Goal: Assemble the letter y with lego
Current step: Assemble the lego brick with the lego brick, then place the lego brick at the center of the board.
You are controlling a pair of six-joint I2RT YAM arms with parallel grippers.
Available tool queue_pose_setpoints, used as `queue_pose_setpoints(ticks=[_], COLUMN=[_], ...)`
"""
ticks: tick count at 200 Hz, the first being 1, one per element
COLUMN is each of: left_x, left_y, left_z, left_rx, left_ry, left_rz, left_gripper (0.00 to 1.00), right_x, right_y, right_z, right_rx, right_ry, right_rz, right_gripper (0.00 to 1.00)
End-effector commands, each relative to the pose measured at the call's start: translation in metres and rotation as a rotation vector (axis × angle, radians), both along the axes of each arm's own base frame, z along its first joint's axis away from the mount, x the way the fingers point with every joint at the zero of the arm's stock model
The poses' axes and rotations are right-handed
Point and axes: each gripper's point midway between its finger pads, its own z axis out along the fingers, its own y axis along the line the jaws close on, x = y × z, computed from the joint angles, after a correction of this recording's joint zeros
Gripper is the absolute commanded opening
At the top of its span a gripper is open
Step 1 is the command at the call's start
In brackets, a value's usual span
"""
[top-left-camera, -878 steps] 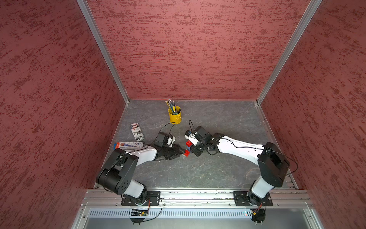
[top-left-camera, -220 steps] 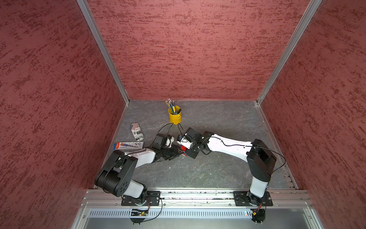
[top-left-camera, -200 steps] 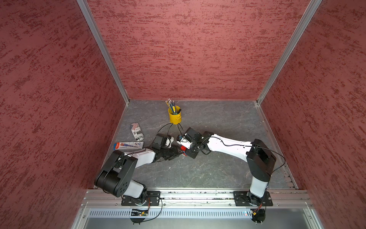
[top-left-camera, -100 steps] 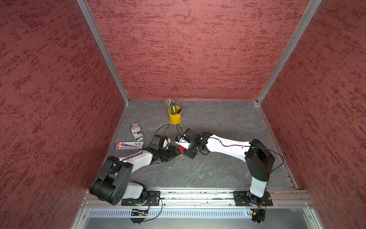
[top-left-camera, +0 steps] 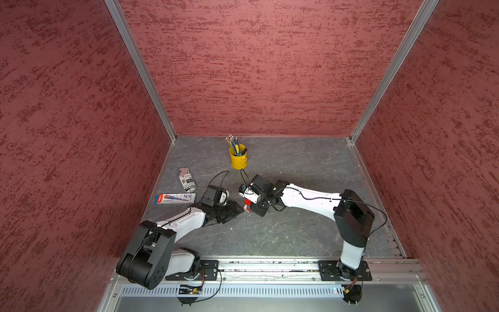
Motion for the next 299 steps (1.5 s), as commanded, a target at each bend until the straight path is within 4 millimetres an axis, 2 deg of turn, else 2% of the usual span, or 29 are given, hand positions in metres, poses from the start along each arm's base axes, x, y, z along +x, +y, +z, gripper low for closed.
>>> queue_pose_setpoints(ticks=[1,59,137,214,299], left_x=[-0.024,-0.022,-0.016,-0.012,-0.010], left_y=[0.021,0.027,0.029,0.026,0.017], left_z=[-0.024,-0.014,0.011,0.026,0.024], left_rx=[0.086,0.075,0.061,0.032,0.014], left_ry=[0.108,0.095,0.062,0.042,0.050], left_rz=[0.045,0.071,0.077,0.081,0.080], left_gripper=[0.61,0.61,0.61,0.61,0.62], right_x=[-0.003,-0.002,0.002,-0.004,-0.018], right_y=[-0.010,0.008,0.002,-0.022,-0.030], right_z=[-0.022,0.014,0.052,0.052,0.039], right_rx=[-0.071,0.092,0.314,0.443,0.526], right_ry=[0.029,0.042,0.085,0.171,0.258], right_rz=[-0.010,-0.025,-0.089,-0.146,-0.159], right_gripper=[0.29,0.29,0.29,0.29,0.30])
